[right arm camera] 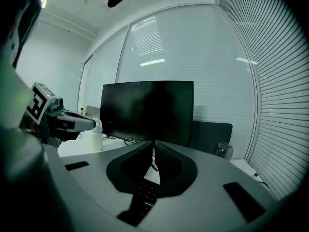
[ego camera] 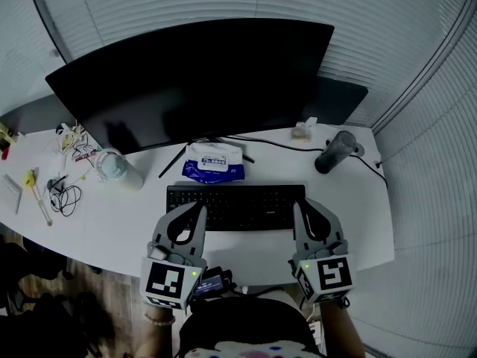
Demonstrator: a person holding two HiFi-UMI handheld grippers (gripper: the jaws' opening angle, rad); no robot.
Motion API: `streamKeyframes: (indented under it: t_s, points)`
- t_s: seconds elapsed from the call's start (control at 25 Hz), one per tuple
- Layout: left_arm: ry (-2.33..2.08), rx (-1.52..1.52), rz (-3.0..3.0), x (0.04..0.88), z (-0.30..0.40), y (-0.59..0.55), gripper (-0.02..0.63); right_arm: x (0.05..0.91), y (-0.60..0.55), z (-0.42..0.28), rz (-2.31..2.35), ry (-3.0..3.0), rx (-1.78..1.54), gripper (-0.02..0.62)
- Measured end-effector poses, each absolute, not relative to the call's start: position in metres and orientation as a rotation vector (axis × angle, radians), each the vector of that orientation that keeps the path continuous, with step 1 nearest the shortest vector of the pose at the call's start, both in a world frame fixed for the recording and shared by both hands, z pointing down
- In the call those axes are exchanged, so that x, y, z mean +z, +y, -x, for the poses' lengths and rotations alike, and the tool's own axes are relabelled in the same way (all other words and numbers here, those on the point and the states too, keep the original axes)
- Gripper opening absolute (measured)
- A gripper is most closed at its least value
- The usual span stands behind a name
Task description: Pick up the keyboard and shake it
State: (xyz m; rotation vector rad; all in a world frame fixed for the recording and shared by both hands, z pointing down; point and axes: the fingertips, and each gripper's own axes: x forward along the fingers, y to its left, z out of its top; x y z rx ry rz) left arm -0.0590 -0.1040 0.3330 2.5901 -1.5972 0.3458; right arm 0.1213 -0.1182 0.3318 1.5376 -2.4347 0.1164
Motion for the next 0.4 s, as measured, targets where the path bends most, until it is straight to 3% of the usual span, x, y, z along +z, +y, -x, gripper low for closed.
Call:
streamKeyframes:
  t_s: [0.4]
  points:
    - [-1.597, 0.355, -2.584, 0.3368, 0.0638, -0.1076, 0.018, 0.3350, -0.1192, -0.1203, -1.542, -2.419, 0.140, 0.042]
